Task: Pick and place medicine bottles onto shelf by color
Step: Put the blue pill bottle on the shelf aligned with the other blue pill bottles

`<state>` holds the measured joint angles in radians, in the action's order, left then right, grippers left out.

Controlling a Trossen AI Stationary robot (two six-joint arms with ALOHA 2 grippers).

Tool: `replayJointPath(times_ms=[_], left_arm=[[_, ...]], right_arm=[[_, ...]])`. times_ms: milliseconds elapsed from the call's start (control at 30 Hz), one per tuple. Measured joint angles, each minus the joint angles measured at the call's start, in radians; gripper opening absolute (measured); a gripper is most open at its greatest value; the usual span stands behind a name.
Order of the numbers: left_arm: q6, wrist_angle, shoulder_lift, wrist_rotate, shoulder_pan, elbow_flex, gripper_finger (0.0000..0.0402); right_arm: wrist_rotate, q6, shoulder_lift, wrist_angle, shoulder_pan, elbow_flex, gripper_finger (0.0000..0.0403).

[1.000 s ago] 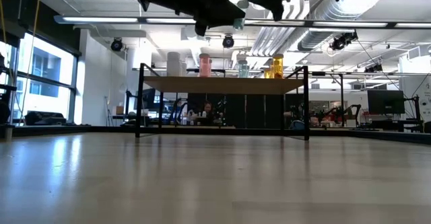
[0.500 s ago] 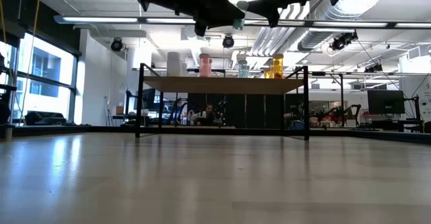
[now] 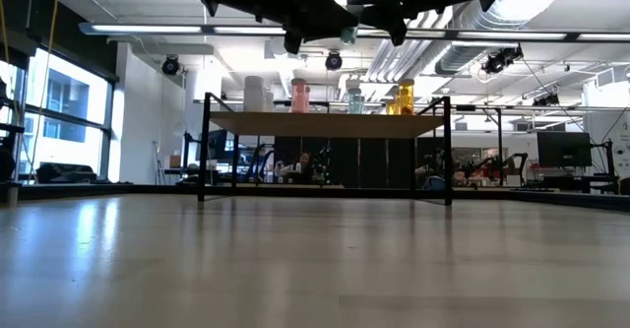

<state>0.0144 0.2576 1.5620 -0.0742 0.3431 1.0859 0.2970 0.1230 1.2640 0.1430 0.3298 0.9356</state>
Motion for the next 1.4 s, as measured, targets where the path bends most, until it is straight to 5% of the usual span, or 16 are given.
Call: replayJointPath(times_ms=[267,600,1067,1400], left_arm=[[0.000,0.000,0.000,0.000,0.000,0.000,0.0092],[0.000,-0.003,0.000,0.000,0.000,0.000,0.0097],[0.001,-0.002,-0.009,0.023,0.000,0.000,0.0200],[-0.018,-0.007,-0.093,0.116,0.003,0.000,0.0213]], right_arm=[[0.000,0.008,0.000,-0.007,0.001,0.000,0.0111],[0.000,0.017,-0.001,-0.019,0.001,0.000,0.0105],[-0.004,0.003,-0.042,-0.035,0.058,0.000,0.0103],[-0.010,0.001,-0.118,-0.057,0.179,0.000,0.0103]])
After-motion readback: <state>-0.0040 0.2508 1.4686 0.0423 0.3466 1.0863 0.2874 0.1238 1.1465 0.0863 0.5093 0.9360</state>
